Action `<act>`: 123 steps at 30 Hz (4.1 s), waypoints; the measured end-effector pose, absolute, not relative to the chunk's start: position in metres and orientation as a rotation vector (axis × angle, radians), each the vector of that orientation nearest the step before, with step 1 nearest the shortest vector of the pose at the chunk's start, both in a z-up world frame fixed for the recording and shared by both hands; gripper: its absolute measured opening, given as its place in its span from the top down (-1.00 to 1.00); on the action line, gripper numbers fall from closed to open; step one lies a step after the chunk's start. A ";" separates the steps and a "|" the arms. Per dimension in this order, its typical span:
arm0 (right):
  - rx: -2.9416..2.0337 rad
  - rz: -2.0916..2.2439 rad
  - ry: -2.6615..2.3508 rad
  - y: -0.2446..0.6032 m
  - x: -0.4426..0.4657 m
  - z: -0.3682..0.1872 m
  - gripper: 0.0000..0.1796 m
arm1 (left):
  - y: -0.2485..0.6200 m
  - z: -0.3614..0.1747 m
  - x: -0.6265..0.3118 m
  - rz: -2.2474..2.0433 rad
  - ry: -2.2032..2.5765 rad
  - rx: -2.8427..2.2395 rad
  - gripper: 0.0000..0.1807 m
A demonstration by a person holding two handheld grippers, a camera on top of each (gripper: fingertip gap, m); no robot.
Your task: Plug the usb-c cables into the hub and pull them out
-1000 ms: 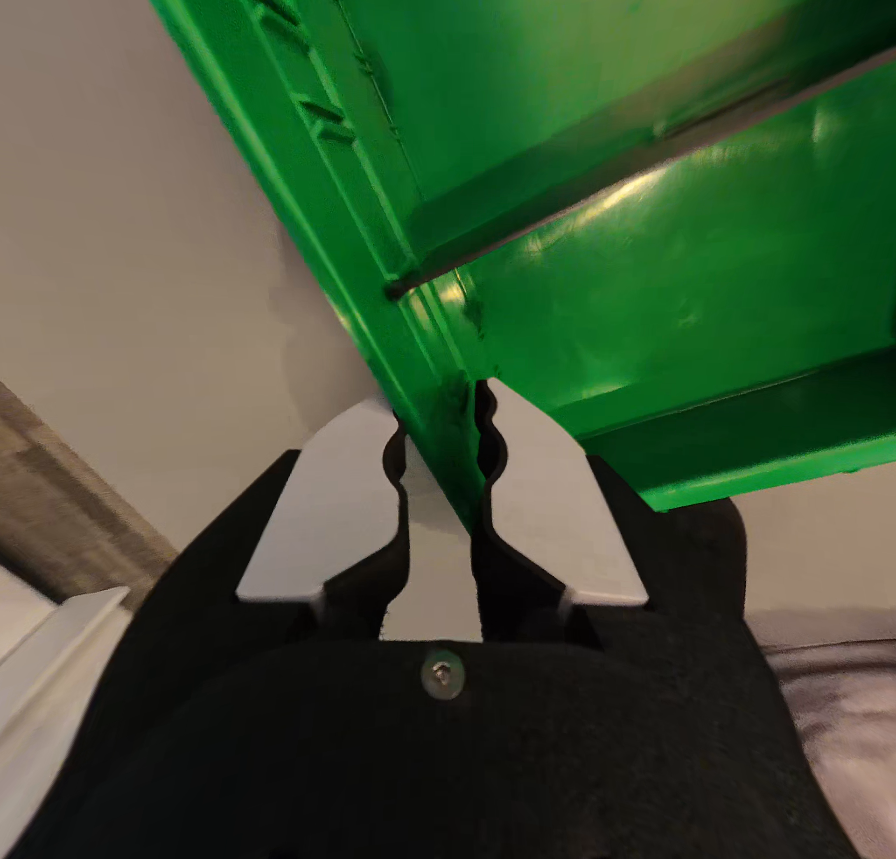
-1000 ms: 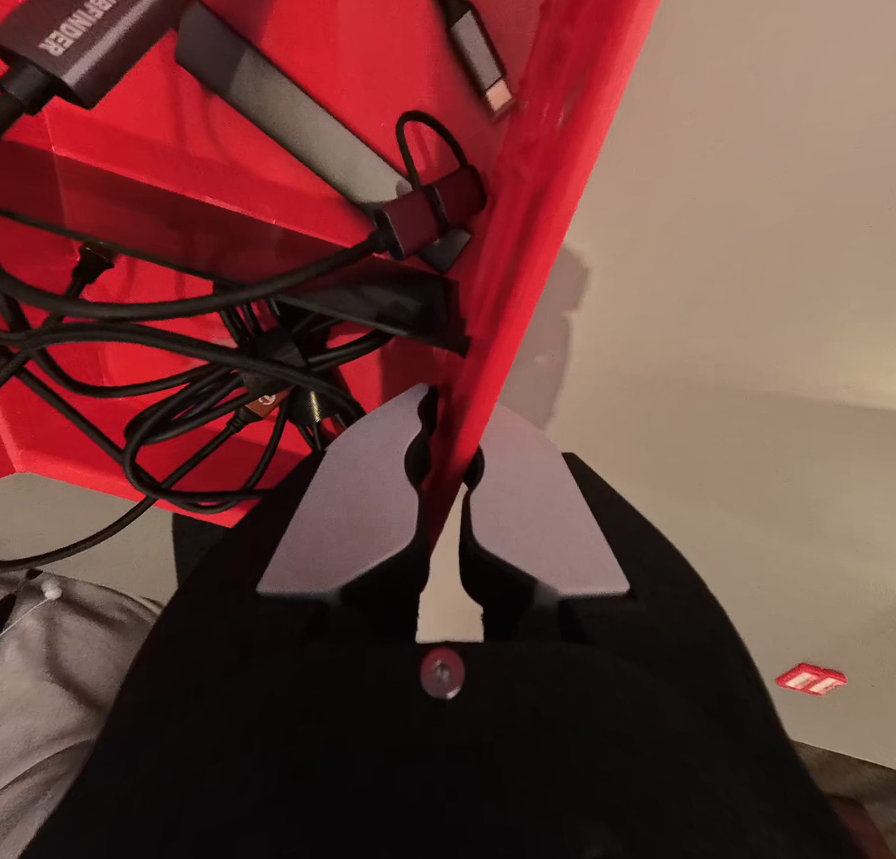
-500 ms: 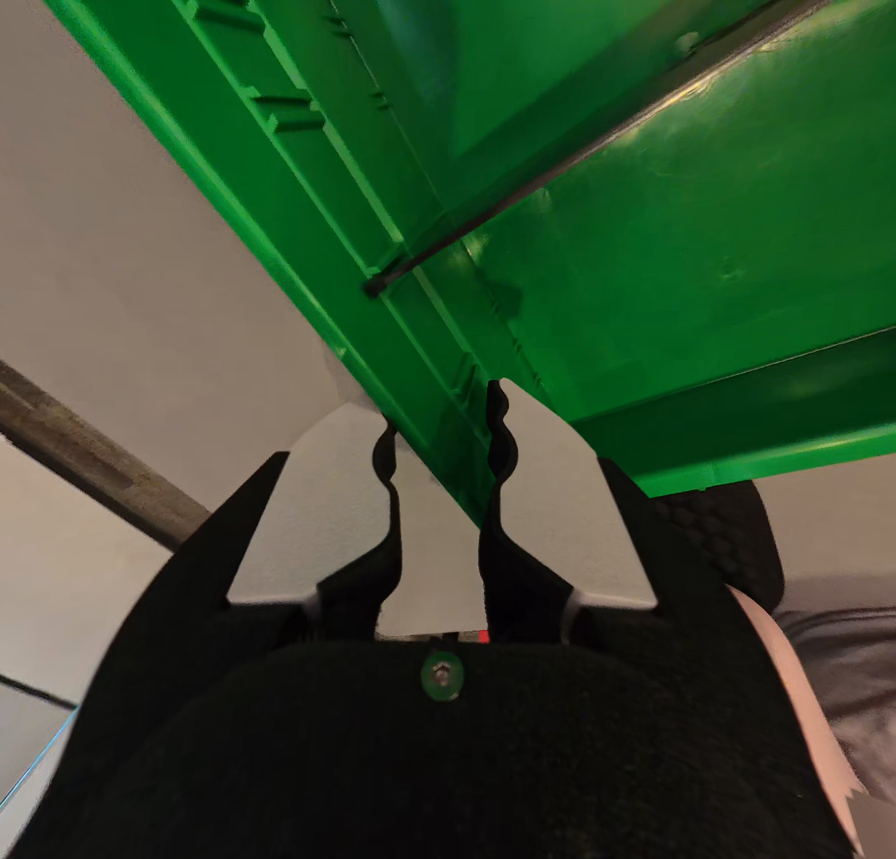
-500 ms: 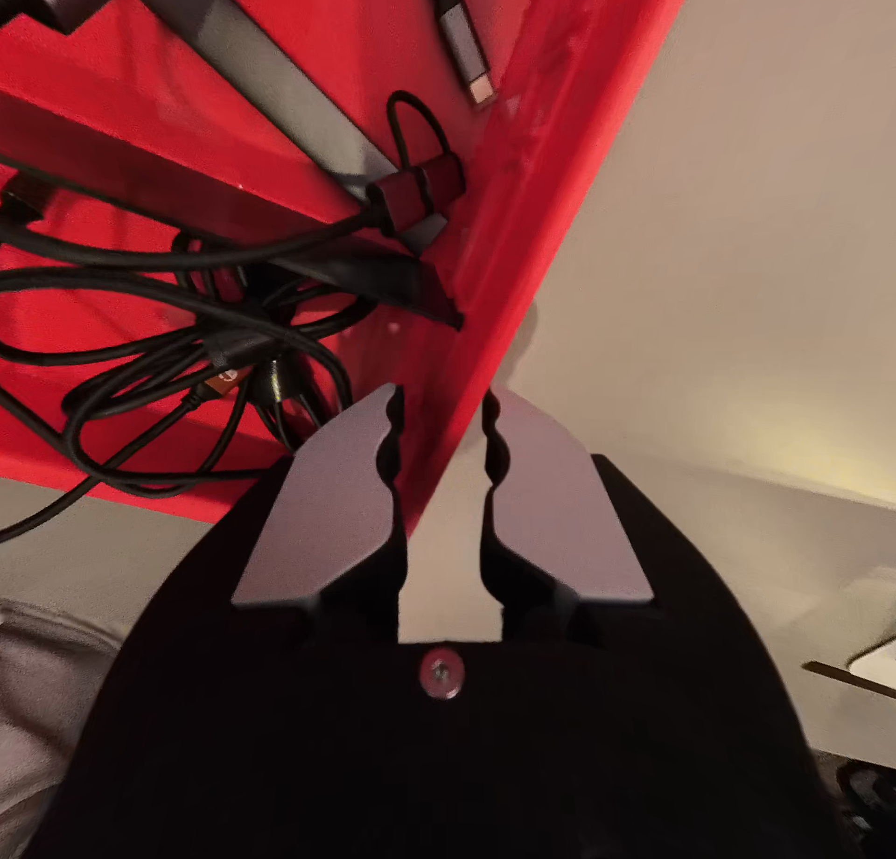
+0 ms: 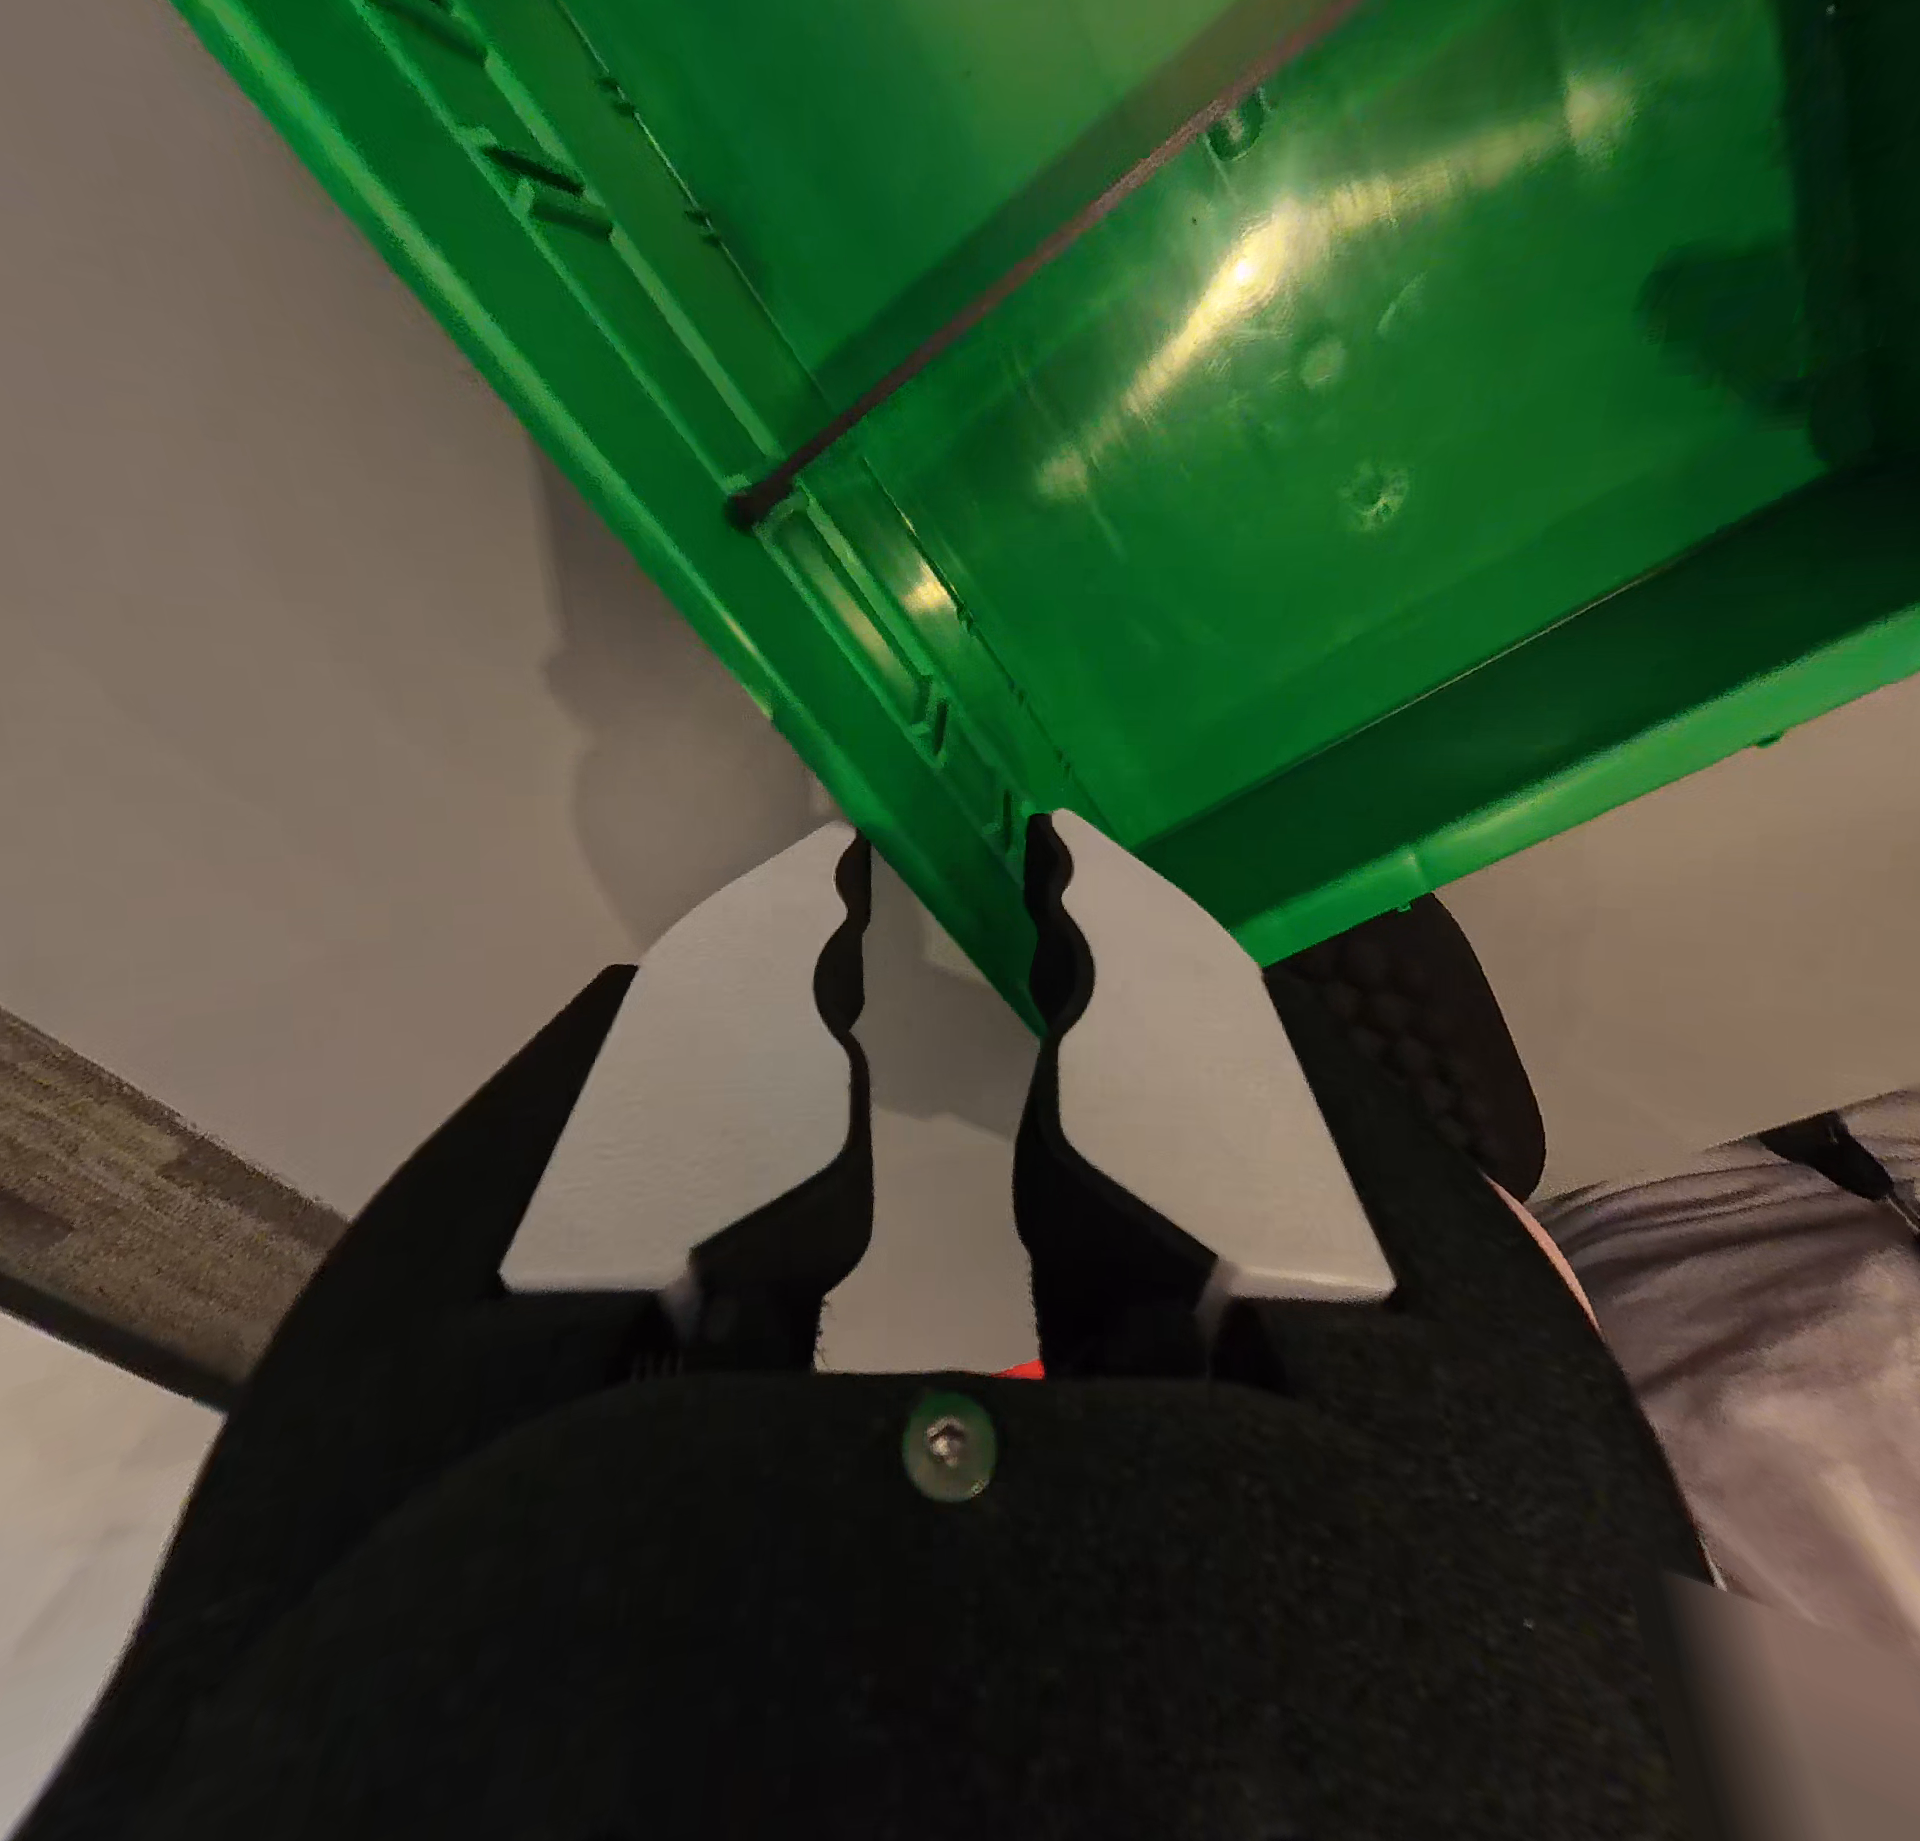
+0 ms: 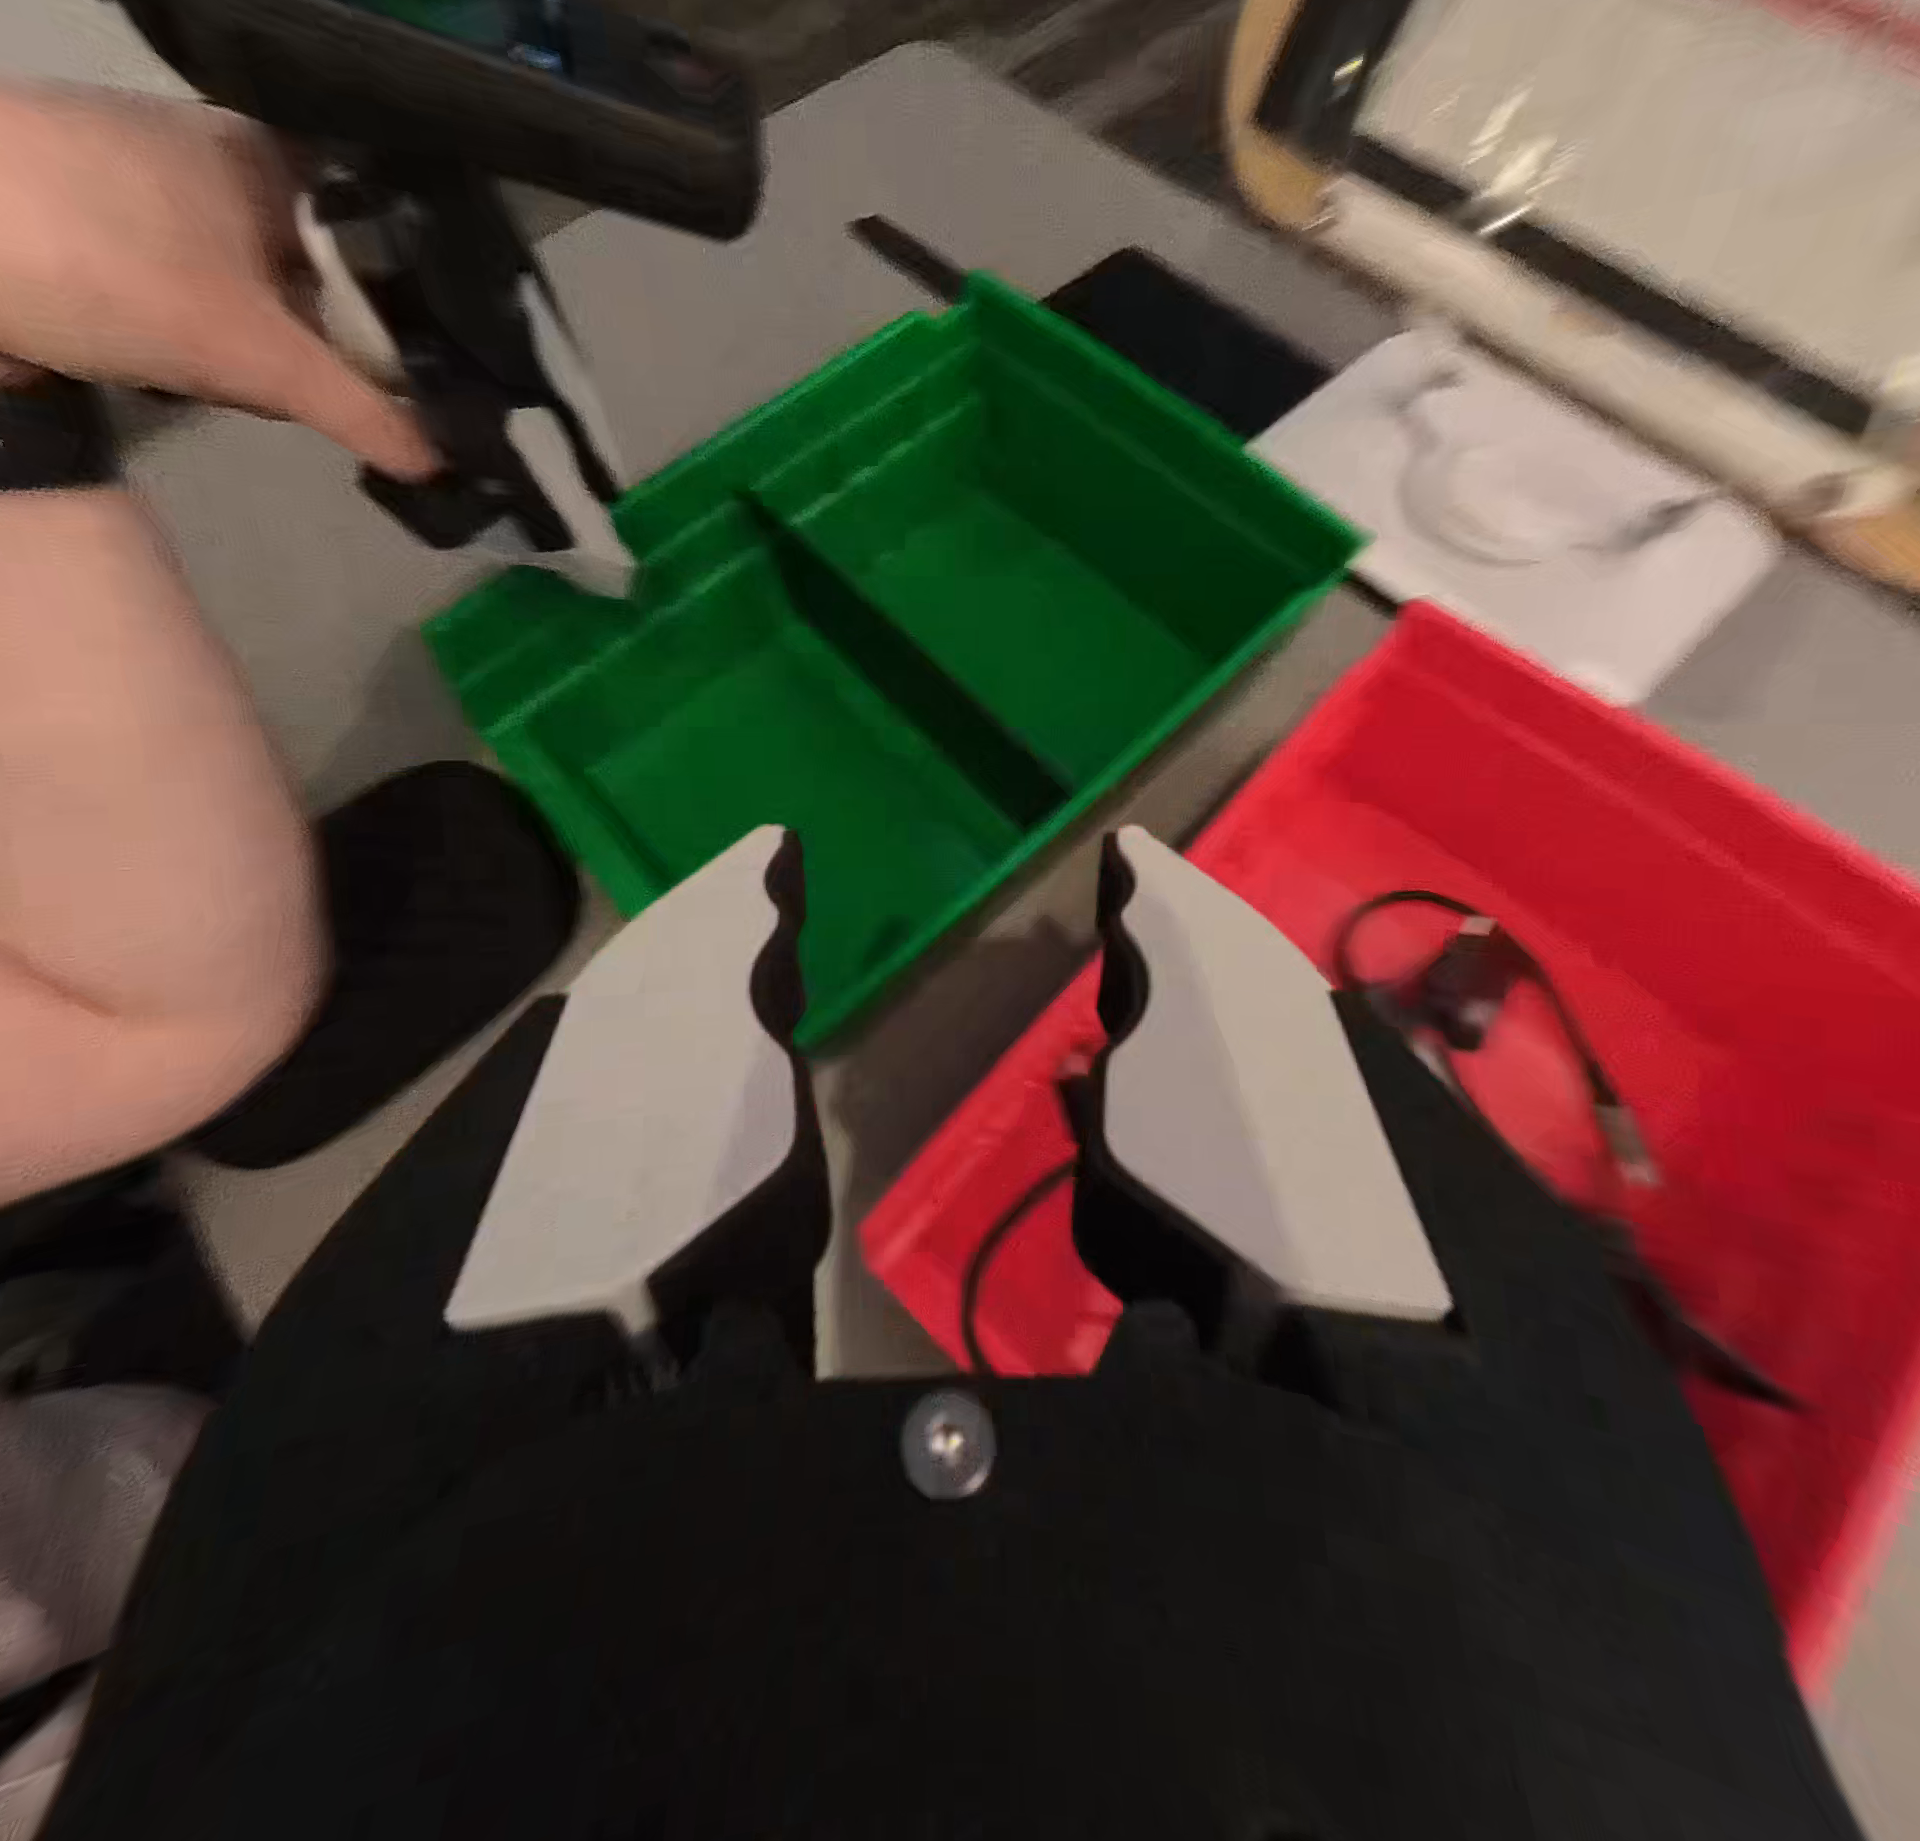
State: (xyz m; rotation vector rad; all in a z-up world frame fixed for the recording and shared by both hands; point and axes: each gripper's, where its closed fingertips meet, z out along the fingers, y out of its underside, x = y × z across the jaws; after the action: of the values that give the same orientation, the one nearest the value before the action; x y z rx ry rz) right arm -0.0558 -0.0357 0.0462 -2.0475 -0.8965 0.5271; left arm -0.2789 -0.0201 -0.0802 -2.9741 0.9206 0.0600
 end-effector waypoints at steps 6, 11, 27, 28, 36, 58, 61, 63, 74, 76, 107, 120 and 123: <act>-2.503 0.341 -0.817 -0.017 -0.083 -0.057 0.44 | -0.020 -0.062 -0.275 -0.006 0.934 -2.853 0.69; -2.618 0.188 -0.721 0.000 -0.081 -0.074 0.64 | -0.022 -0.044 -0.269 -0.063 0.964 -2.728 0.69; -2.957 -0.014 -0.528 0.035 -0.082 -0.127 0.73 | -0.025 -0.027 -0.266 -0.148 1.006 -2.595 0.72; -2.957 -0.021 -0.545 0.036 -0.083 -0.128 0.71 | -0.025 -0.027 -0.266 -0.150 1.009 -2.591 0.72; -3.007 0.352 -0.414 0.041 -0.101 -0.128 0.93 | -0.024 -0.022 -0.266 -0.144 1.000 -2.570 0.74; -2.917 0.500 -0.449 0.027 0.019 0.081 0.94 | -0.093 0.258 -0.301 -0.759 0.222 -1.111 0.15; -2.945 0.357 -0.191 0.001 0.130 0.093 0.94 | -0.083 0.244 -0.275 -0.811 0.319 -1.220 0.05; -2.968 0.262 0.019 -0.028 0.206 0.089 0.94 | -0.074 0.229 -0.253 -0.857 0.396 -1.322 0.03; -2.979 0.241 0.845 -0.212 0.436 -0.002 0.91 | -0.014 0.112 -0.119 -0.752 0.784 -1.874 -0.02; -2.982 0.251 0.892 -0.232 0.447 -0.013 0.91 | -0.004 0.057 -0.091 -0.668 0.913 -2.119 -0.09; -3.075 0.232 0.582 -0.210 0.422 -0.039 0.93 | 0.057 -0.084 -0.272 -0.748 0.377 -2.811 0.84; -3.000 0.298 0.318 -0.105 0.354 -0.078 0.94 | 0.029 -0.081 -0.383 -0.715 -0.069 -2.777 0.87; -2.953 0.300 0.279 -0.071 0.337 -0.096 0.95 | 0.030 -0.082 -0.381 -0.631 0.001 -2.803 0.88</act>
State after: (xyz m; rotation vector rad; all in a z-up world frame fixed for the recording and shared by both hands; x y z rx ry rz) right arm 0.3369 -0.0714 -0.0957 -2.9528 0.2789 0.3001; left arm -0.3810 0.0297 -0.0823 -2.8032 0.0011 -0.6312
